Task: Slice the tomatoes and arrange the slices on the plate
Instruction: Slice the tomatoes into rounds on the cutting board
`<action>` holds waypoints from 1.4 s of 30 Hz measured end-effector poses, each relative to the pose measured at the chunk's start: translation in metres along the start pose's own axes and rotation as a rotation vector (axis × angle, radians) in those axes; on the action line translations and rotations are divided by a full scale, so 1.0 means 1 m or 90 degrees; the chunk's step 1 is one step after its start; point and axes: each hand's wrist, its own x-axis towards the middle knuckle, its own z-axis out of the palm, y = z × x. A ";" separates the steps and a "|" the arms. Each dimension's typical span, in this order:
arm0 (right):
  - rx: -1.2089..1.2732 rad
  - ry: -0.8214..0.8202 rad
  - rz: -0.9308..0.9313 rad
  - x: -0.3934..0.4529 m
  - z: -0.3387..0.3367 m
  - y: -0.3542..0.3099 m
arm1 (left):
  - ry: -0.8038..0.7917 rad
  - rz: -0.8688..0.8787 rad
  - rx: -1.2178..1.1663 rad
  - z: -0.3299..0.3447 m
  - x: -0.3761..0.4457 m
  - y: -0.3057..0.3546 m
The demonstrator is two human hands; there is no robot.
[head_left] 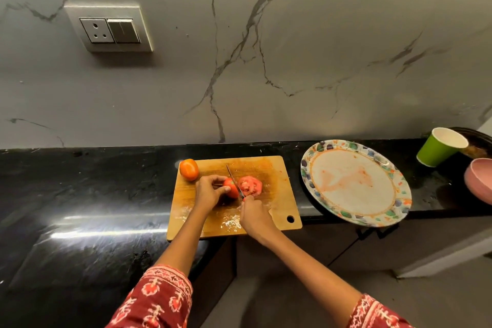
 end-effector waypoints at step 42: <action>-0.029 -0.008 0.002 0.031 0.014 -0.012 | -0.011 0.043 0.034 -0.006 0.005 -0.004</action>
